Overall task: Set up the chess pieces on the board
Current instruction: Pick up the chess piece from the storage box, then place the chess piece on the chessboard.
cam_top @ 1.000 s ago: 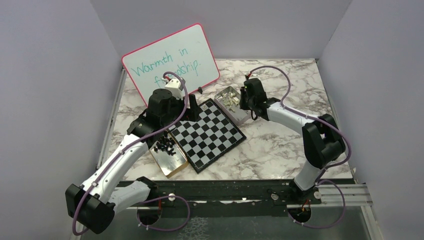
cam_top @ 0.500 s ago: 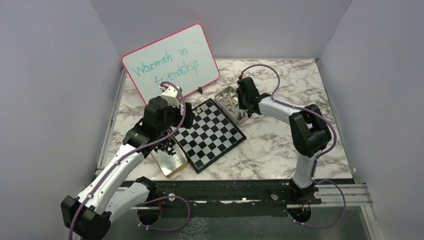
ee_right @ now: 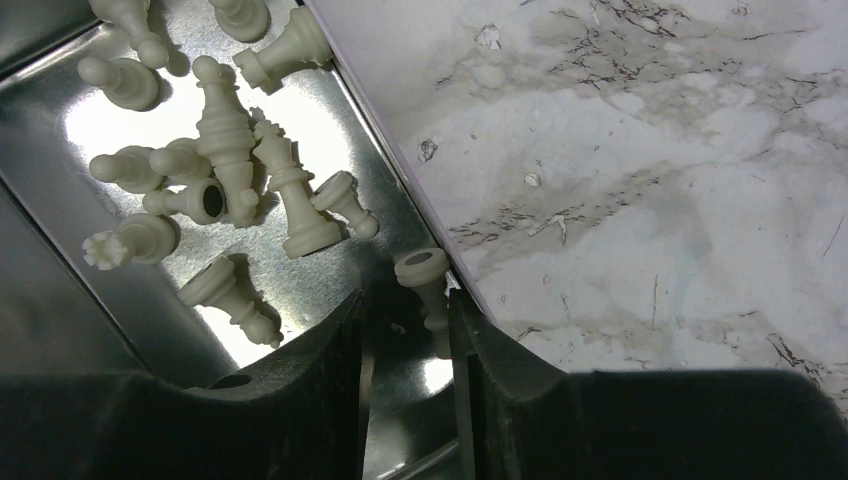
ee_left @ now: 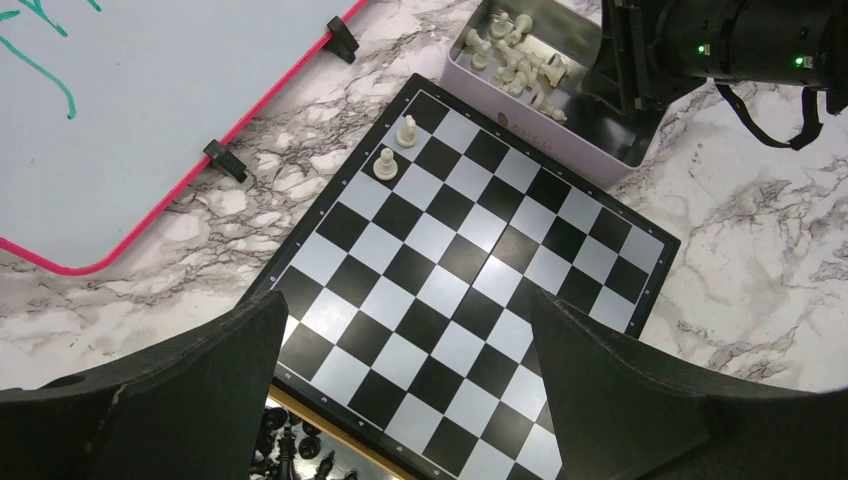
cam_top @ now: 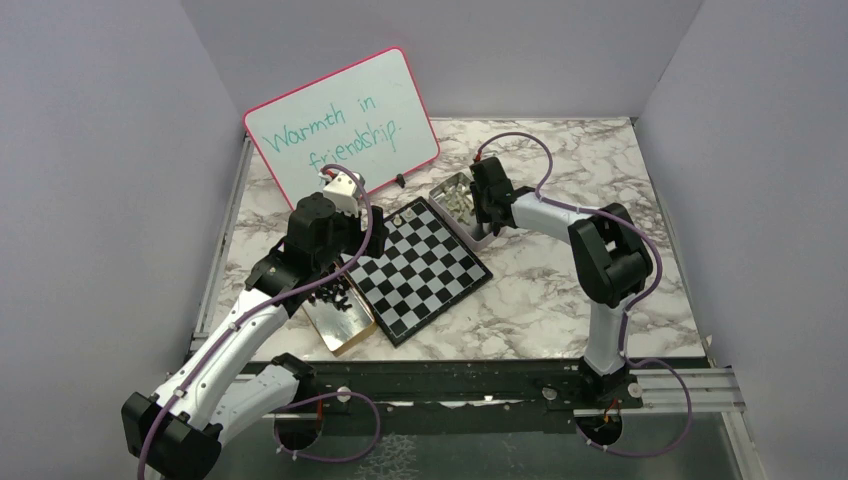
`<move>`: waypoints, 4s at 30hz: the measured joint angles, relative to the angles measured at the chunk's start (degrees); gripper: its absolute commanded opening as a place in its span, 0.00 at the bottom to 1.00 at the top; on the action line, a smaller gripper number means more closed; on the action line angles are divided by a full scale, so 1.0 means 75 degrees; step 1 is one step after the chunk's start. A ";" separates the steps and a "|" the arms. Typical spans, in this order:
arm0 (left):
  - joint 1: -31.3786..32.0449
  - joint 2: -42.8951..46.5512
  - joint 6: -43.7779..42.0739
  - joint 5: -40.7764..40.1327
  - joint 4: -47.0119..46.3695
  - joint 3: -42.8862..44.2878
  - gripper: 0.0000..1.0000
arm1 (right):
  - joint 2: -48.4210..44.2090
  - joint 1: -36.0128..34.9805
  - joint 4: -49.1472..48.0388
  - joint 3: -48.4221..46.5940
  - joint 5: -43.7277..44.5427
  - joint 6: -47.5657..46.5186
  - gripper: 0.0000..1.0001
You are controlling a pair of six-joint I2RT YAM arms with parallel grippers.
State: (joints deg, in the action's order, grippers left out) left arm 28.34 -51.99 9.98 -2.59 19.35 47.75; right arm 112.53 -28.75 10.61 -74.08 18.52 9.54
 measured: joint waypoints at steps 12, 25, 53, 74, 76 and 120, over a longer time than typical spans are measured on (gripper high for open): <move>0.0000 0.0003 0.0000 -0.0003 -0.0003 -0.0020 0.92 | 0.0216 0.0000 0.0082 -0.0157 -0.0300 0.0029 0.32; 0.0000 0.0003 -0.0003 -0.0003 0.0000 -0.0047 0.92 | 0.0350 0.0000 0.0154 -0.0472 -0.0393 0.0146 0.36; 0.0000 0.0003 0.0067 0.0000 0.0000 -0.0058 0.91 | 0.0187 0.0000 0.1049 -0.0903 -0.0399 0.0976 0.18; 0.0000 -0.0653 0.3063 0.0437 -0.2244 0.0035 0.81 | -0.2862 0.0000 -0.2556 0.1413 -0.3238 0.6662 0.16; 0.0000 -0.0935 0.3249 0.0501 -0.2433 0.0035 0.78 | -0.2940 0.0000 -0.3203 0.1821 -0.3421 0.7466 0.16; 0.0268 -0.4062 0.6204 0.2687 -0.6493 0.0708 0.48 | -0.3520 0.0000 -0.6819 0.3360 -0.3445 1.1873 0.16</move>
State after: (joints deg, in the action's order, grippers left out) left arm 30.35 -82.46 56.51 17.56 -29.34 53.06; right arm 86.13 -28.75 -40.53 -48.88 -7.31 98.59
